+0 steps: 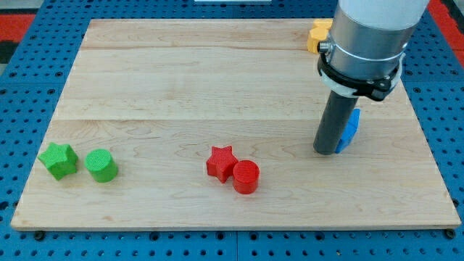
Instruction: Move the blue blocks towards the center of the board
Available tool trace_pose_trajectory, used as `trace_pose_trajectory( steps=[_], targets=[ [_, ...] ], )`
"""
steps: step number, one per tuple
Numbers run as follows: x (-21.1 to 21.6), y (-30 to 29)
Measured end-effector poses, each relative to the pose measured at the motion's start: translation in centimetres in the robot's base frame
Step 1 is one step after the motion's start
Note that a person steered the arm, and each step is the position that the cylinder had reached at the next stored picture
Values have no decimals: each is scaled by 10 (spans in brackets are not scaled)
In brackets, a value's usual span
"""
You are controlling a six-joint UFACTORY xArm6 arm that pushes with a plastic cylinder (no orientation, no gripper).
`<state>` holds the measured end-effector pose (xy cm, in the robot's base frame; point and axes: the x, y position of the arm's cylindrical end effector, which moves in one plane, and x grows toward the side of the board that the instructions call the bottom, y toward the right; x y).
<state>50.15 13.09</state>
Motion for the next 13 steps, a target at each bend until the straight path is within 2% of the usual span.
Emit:
trace_pose_trajectory(
  steps=[2,3,4,6,7,9,10,11,12,13],
  targets=[
    [84,16],
    [43,58],
    [-1,60],
    [-51,-3],
    [-54,-33],
    [-54,-55],
    [-54,-19],
    [-44,45],
    [-32,66],
    [-71,75]
  ],
)
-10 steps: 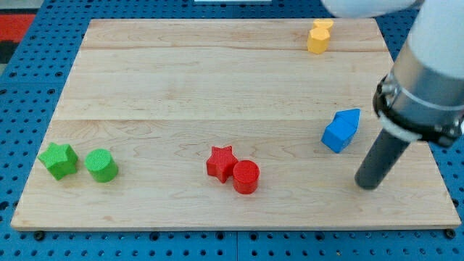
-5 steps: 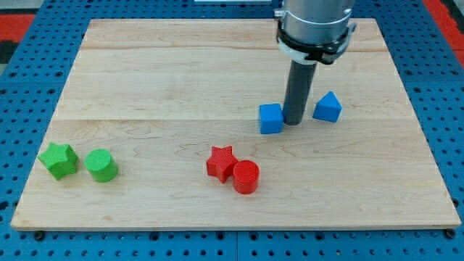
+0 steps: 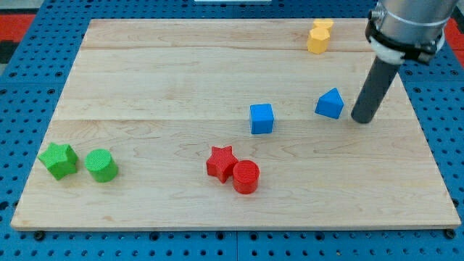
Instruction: Move the blue blocks towards the center of the board
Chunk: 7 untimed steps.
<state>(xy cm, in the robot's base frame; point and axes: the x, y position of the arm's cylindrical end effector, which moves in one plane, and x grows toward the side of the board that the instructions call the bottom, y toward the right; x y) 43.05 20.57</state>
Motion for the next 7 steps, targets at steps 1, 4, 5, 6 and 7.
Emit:
trace_pose_trajectory(
  steps=[1,4,5,6,7],
  targets=[
    [-10,-18],
    [32,-64],
    [32,-31],
    [26,2],
    [20,-25]
  ],
)
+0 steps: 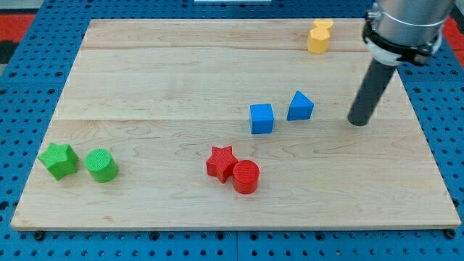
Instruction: Move the blue blocks towards the center of the board
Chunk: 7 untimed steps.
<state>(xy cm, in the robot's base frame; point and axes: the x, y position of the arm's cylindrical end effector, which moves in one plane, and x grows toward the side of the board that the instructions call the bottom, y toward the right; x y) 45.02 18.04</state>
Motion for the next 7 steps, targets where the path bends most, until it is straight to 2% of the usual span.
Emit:
trace_pose_trajectory(
  steps=[2,3,5,6,7],
  targets=[
    [-39,-40],
    [-44,-42],
    [-45,-106],
    [-52,-107],
    [-38,-27]
  ],
)
